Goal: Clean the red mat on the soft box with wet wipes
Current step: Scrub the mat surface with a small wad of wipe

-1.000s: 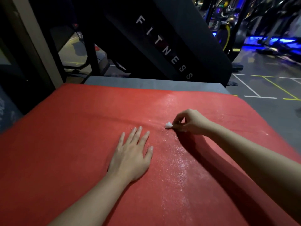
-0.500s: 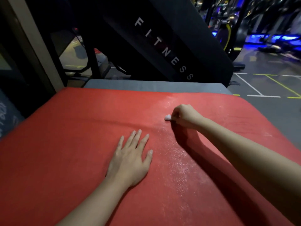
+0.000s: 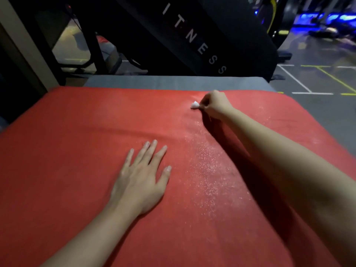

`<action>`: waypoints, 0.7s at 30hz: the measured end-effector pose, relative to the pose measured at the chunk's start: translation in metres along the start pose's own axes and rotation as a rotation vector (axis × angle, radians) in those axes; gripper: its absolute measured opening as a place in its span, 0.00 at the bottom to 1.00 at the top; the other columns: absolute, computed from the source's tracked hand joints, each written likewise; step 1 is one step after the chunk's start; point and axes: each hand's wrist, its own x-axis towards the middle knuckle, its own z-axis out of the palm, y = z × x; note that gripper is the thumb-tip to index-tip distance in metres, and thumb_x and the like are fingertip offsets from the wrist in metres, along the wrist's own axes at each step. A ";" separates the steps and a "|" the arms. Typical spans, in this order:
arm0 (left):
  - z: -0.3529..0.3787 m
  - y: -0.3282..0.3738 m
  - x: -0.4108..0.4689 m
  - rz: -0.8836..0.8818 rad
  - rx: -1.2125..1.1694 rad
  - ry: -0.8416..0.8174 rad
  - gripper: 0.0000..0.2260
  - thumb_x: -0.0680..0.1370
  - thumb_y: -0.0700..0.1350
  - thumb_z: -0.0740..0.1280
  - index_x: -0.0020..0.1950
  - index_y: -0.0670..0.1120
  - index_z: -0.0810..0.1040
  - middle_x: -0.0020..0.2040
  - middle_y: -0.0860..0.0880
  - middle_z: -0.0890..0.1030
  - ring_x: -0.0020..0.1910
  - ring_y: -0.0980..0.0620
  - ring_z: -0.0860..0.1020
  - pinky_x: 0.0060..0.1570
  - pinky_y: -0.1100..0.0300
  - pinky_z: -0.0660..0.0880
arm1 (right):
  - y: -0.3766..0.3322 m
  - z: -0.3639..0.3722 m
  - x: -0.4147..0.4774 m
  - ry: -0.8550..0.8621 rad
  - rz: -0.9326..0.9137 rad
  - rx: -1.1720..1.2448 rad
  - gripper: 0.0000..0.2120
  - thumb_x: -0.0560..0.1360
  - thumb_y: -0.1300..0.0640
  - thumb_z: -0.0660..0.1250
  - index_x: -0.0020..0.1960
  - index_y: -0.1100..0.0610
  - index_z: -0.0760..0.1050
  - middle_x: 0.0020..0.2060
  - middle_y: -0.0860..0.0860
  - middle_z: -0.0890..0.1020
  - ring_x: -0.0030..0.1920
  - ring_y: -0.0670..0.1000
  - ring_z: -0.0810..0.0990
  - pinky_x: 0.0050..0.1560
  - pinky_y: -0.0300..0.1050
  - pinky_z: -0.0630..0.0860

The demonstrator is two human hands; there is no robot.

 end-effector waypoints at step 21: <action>0.000 0.002 0.001 -0.016 -0.003 0.018 0.31 0.79 0.66 0.38 0.83 0.61 0.46 0.84 0.58 0.42 0.80 0.62 0.36 0.80 0.50 0.39 | 0.031 -0.014 0.059 -0.036 -0.104 -0.066 0.11 0.74 0.47 0.73 0.46 0.56 0.84 0.40 0.55 0.84 0.41 0.55 0.80 0.42 0.42 0.69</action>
